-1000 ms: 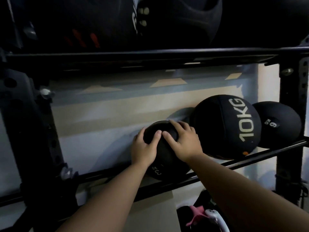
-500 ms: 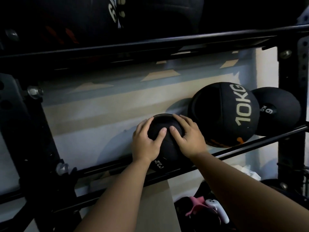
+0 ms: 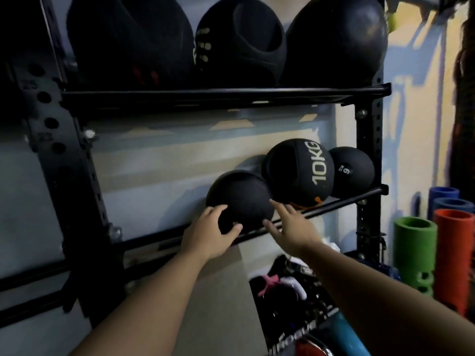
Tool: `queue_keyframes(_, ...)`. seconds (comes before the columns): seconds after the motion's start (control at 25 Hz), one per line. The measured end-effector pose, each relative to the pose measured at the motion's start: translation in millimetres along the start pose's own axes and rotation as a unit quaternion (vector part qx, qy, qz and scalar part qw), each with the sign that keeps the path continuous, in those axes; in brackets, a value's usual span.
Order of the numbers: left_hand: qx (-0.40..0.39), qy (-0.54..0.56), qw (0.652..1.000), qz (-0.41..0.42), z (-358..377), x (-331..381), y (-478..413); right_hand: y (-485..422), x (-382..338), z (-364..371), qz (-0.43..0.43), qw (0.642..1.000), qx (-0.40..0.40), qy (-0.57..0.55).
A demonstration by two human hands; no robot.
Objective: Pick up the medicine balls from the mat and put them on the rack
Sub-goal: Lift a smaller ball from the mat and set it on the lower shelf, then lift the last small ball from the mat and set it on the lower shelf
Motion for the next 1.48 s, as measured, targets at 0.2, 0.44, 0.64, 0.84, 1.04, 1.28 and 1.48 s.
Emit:
queue_keyframes(0.2,-0.003,0.029,1.000,0.003,-7.6,29.2,68.6,79.0,-15.8,-48.5,0.018,1.000,-0.008,0.020)
queue_keyframes(0.44,-0.040,0.020,0.999,0.006,-30.5,72.7,149.7,169.0,-1.7,-121.7,0.085,0.991,-0.061,0.084)
queue_keyframes(0.64,-0.011,0.016,0.999,-0.038,-85.1,123.4,245.5,252.0,8.0,-208.6,0.081,0.992,-0.071,0.060)
queue_keyframes(0.84,-0.039,0.008,0.997,-0.072,-83.9,222.4,378.4,381.3,52.5,-270.6,0.103,0.990,-0.093,0.013)
queue_keyframes(1.04,-0.142,0.002,0.989,-0.044,-39.5,328.3,484.5,501.0,102.3,-312.9,0.167,0.974,-0.154,0.013)
queue_keyframes(1.28,-0.190,0.032,0.977,-0.086,-6.5,345.9,544.6,591.8,143.0,-340.5,0.242,0.955,-0.166,0.032)
queue_keyframes(1.48,-0.290,0.075,0.947,-0.117,90.5,332.3,627.6,720.3,188.9,-312.0,0.316,0.914,-0.246,0.067)
Point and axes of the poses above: each hand's wrist, its own y-axis away from the middle knuckle, its own z-axis out of the palm, x = y × z, the point moved 2 cm from there along -y, towards the middle knuckle, and after that the axes turned 4 degrees about x, right-handed, at the moved point
